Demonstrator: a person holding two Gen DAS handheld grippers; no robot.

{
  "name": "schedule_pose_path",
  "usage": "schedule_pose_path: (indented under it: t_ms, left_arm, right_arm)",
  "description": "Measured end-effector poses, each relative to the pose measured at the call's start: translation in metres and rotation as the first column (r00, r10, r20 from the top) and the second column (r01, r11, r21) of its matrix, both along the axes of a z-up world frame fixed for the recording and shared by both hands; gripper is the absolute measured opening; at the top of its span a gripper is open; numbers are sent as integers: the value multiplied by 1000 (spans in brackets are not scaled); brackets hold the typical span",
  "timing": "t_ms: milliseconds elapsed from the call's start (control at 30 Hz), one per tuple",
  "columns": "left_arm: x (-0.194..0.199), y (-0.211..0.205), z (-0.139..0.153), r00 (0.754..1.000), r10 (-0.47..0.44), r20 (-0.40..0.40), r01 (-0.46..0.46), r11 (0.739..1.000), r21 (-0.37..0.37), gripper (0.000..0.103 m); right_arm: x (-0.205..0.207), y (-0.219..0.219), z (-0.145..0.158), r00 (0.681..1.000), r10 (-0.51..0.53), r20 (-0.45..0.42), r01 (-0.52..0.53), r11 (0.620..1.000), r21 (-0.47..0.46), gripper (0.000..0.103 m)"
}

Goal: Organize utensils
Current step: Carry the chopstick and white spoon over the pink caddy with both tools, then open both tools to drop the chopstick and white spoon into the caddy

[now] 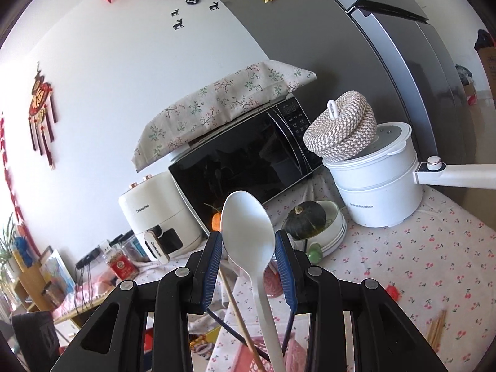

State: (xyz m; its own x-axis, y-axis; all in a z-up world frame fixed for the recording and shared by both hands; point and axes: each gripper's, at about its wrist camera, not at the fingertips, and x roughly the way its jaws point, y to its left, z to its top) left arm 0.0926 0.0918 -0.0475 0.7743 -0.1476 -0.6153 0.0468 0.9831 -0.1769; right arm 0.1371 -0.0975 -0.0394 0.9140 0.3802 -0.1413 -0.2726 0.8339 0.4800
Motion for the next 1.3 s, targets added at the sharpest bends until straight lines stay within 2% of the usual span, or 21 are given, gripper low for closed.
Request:
schedule_pose_path:
  t_ms: [100,300,733,800,833,933,1033,1200,1300]
  left_arm:
    - [-5,10,-3,998,12,-56,-11,1000,3,54]
    - [-8,19,-4,996,19,-85,-19,1000,0,57]
    - [-5,18,-3,995,42,-88,-43,999,-11,57]
    - [-5,18,-3,995,43,-88,-44,999,-11,57]
    - [-5,18,-3,995,42,-88,-43,999,-10,58]
    - [-5,18,-2,995,44,-86,-46,999,-13,61]
    - [-7,15,2,996,48,-72,-49,999,-1,67]
    - [-16,9,17,998,69,-7,-69,996,51,81]
    - [-21,8,24,997,81,20,-82,994,68,85]
  right_arm:
    - [1,16,-6,999,-15,38,16,1000,-24,36]
    - [8,37,-21,997,-36,73,41,997,-60,36]
    - [20,42,-56,999,-45,6,45,995,-84,38]
    - [17,40,-56,999,-50,2,50,995,-85,57]
    - [14,38,-55,998,-55,8,55,995,-80,71]
    - [4,31,-48,998,-60,28,62,995,-81,74]
    - [-5,28,-35,996,-76,41,80,990,-116,81]
    - [-21,23,-15,993,-92,73,105,976,-192,91]
    - [-27,18,-7,992,-110,64,121,972,-202,103]
